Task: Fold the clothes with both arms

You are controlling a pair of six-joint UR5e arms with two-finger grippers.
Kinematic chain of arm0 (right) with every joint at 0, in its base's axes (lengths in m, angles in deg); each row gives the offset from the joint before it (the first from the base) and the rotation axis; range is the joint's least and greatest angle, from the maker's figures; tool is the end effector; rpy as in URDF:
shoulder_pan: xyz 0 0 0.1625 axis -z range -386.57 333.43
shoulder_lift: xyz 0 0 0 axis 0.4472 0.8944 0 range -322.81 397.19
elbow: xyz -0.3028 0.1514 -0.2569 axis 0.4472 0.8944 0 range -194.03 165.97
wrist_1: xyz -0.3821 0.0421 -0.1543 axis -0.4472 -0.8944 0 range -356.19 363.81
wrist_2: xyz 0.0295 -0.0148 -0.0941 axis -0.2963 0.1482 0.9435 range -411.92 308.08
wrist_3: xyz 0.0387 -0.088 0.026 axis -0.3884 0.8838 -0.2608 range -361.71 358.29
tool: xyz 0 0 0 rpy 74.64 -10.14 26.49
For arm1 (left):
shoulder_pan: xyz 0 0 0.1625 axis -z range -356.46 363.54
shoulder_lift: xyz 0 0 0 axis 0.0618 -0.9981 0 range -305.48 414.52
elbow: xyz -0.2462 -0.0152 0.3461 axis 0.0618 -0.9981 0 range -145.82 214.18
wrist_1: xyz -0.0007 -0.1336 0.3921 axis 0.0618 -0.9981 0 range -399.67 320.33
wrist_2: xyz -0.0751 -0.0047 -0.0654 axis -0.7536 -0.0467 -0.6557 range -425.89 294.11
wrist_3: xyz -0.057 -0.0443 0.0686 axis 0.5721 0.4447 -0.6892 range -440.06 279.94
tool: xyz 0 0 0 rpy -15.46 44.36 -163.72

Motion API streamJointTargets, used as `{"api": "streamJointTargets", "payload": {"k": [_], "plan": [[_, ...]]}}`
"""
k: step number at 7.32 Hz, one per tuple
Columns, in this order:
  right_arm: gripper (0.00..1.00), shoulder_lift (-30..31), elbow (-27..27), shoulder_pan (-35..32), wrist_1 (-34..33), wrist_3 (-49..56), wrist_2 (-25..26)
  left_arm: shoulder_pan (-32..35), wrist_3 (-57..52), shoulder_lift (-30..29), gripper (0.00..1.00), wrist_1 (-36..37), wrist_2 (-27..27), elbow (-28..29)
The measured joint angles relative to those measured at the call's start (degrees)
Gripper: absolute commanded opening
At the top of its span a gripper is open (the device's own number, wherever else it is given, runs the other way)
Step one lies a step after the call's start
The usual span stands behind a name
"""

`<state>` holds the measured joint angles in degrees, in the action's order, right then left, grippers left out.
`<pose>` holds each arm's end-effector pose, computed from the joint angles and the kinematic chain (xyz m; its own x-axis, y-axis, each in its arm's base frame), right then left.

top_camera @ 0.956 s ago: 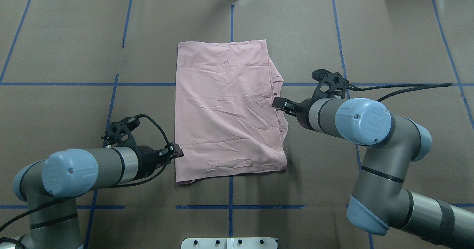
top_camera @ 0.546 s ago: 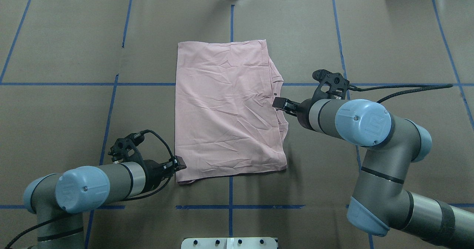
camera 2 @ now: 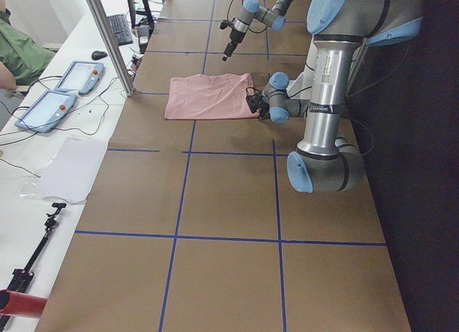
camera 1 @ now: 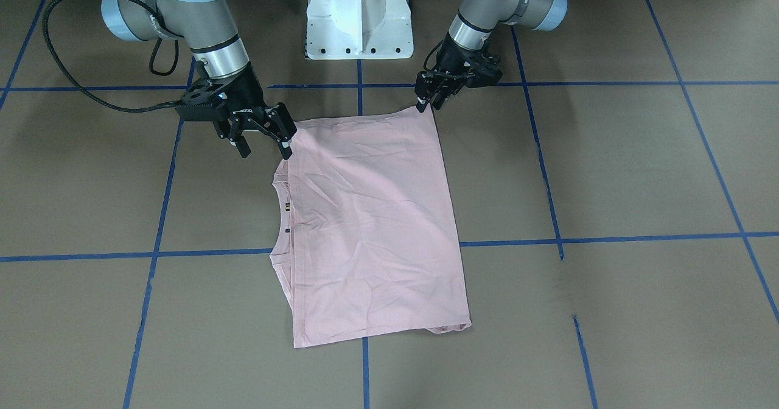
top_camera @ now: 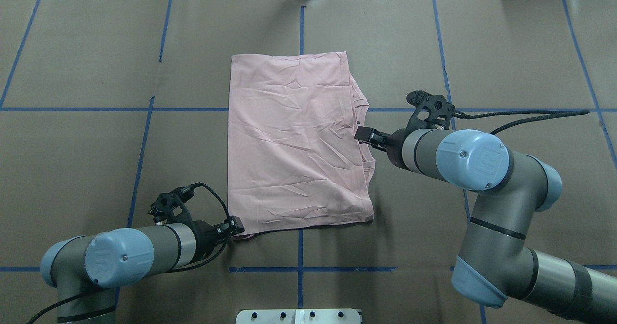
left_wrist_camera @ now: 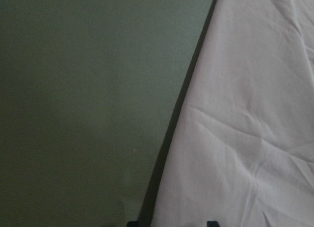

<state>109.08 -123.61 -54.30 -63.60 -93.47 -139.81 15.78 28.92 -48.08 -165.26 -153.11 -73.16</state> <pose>-0.4482 -0.3904 0.2894 0.4234 0.2573 0.8686 -0.5066 0.8621 -0.0084 0.5224 -0.2546 0.3320 0.2999 -0.3974 -0.8673 0.3726 0.8857 -0.2770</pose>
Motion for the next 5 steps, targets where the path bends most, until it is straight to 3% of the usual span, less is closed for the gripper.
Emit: {"api": "streamJointTargets", "payload": {"k": [2, 3, 4, 5], "plan": [[1.00, 0.02, -0.02, 0.04, 0.00, 0.00, 0.02, -0.52, 0.08, -0.13, 0.42, 0.00, 0.03, 0.14], [1.00, 0.04, -0.01, 0.11, 0.00, 0.00, 0.14, -0.68, 0.09, -0.25, 0.31, 0.00, 0.03, 0.20], [1.00, 0.03, 0.03, 0.16, 0.00, 0.00, 0.31, -0.86, 0.18, -0.43, 0.04, 0.00, 0.04, 0.31], [1.00, 0.01, 0.05, 0.23, -0.02, 0.00, 0.39, -1.16, 0.30, -0.61, 0.00, -0.02, 0.04, 0.50]]}}
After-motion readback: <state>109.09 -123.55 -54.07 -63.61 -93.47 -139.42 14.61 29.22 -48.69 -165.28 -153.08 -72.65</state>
